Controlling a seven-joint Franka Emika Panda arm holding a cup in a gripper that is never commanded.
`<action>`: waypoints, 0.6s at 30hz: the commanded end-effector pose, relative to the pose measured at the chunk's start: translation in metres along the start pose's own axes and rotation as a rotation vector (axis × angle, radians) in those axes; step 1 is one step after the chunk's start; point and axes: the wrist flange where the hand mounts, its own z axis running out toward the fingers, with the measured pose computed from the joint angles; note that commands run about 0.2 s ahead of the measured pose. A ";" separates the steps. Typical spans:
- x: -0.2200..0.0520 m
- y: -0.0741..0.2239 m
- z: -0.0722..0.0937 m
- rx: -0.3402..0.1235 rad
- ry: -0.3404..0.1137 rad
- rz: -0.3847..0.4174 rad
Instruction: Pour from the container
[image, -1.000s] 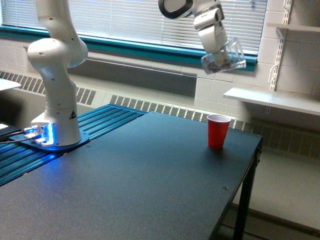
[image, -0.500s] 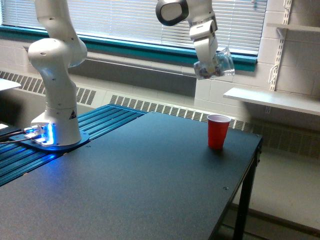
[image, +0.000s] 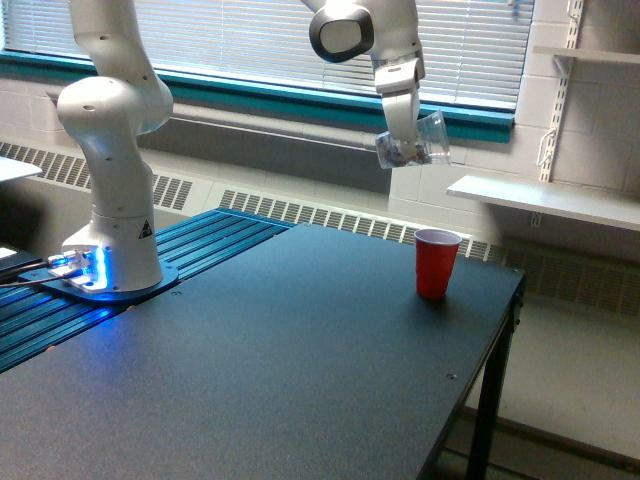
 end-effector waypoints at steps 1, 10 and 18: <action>-0.021 -0.008 0.011 0.017 -0.042 -0.017; -0.040 -0.010 0.029 0.005 -0.099 -0.021; -0.048 -0.011 0.041 -0.010 -0.127 -0.005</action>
